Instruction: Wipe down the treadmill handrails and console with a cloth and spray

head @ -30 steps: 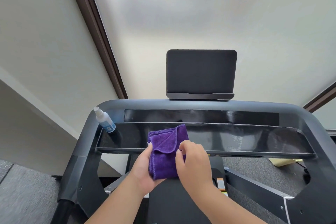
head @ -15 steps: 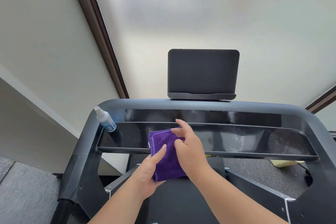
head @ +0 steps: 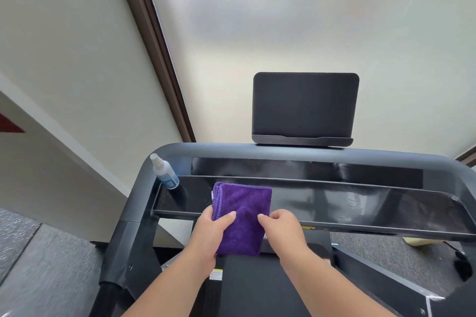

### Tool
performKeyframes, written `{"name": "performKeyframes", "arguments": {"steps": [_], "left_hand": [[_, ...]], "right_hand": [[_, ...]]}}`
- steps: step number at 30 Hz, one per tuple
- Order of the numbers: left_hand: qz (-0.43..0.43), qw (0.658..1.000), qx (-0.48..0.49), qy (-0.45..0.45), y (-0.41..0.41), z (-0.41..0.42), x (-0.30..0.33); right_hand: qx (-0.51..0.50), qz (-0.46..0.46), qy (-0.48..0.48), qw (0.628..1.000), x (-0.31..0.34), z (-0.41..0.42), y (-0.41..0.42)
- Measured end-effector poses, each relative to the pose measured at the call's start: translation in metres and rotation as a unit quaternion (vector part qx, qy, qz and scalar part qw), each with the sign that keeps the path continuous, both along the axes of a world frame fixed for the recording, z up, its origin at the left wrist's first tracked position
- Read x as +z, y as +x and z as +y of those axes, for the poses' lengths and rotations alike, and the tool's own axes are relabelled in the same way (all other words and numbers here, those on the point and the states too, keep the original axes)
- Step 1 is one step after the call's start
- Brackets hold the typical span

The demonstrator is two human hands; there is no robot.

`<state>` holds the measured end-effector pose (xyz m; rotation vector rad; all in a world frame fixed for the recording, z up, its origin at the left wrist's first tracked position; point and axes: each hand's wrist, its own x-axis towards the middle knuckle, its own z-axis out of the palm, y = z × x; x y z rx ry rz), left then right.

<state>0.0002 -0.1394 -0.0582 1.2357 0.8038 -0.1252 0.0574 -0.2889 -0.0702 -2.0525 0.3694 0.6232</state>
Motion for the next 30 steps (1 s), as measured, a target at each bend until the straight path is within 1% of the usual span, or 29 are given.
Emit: {"name": "performKeyframes", "arguments": {"steps": [2,4,6,8,9,12,14,16,18,21,23,25,27,29,30], "left_hand": [[0.006,1.000,0.006,-0.005,0.004,0.016,0.003],[0.003,0.999,0.018,-0.027,0.007,0.031,0.007],[-0.001,0.999,0.032,-0.030,0.010,0.043,0.008],[-0.003,0.997,0.060,-0.046,0.013,0.050,0.008],[-0.002,0.994,0.083,-0.071,0.015,0.053,0.006],[-0.009,0.967,0.166,-0.194,0.014,0.058,0.007],[-0.031,0.948,0.203,-0.243,0.013,0.059,0.005],[-0.052,0.938,0.227,-0.256,0.012,0.061,0.001],[-0.062,0.938,0.232,-0.248,0.010,0.060,-0.001],[-0.068,0.945,0.238,-0.213,0.005,0.055,-0.001],[-0.073,0.959,0.231,-0.148,0.000,0.049,-0.002],[-0.063,0.973,0.210,-0.064,-0.006,0.043,-0.003],[-0.057,0.978,0.198,0.036,-0.011,0.034,0.003],[-0.028,0.971,0.175,0.163,-0.015,0.024,0.012],[-0.015,0.960,0.164,0.229,-0.017,0.017,0.017]], "right_hand": [[0.010,-0.017,0.000,1.000,0.000,0.014,0.006],[0.004,-0.040,0.024,0.999,0.004,0.029,0.011],[-0.002,-0.064,0.044,0.997,0.007,0.043,0.017],[-0.002,-0.080,0.044,0.996,0.007,0.055,0.023],[-0.001,-0.088,0.043,0.995,0.006,0.061,0.025],[0.006,-0.101,0.047,0.994,0.003,0.073,0.027],[0.007,-0.103,0.054,0.993,0.002,0.078,0.027],[0.011,-0.101,0.056,0.993,0.000,0.080,0.028],[0.015,-0.100,0.052,0.993,-0.002,0.081,0.028],[0.025,-0.105,0.037,0.993,-0.007,0.077,0.027],[0.043,-0.110,0.024,0.993,-0.007,0.073,0.027],[0.061,-0.116,0.018,0.991,-0.006,0.069,0.027],[0.071,-0.118,0.026,0.990,-0.002,0.063,0.026],[0.086,-0.117,0.010,0.989,-0.001,0.054,0.022],[0.100,-0.121,-0.010,0.988,0.002,0.047,0.020]]}}
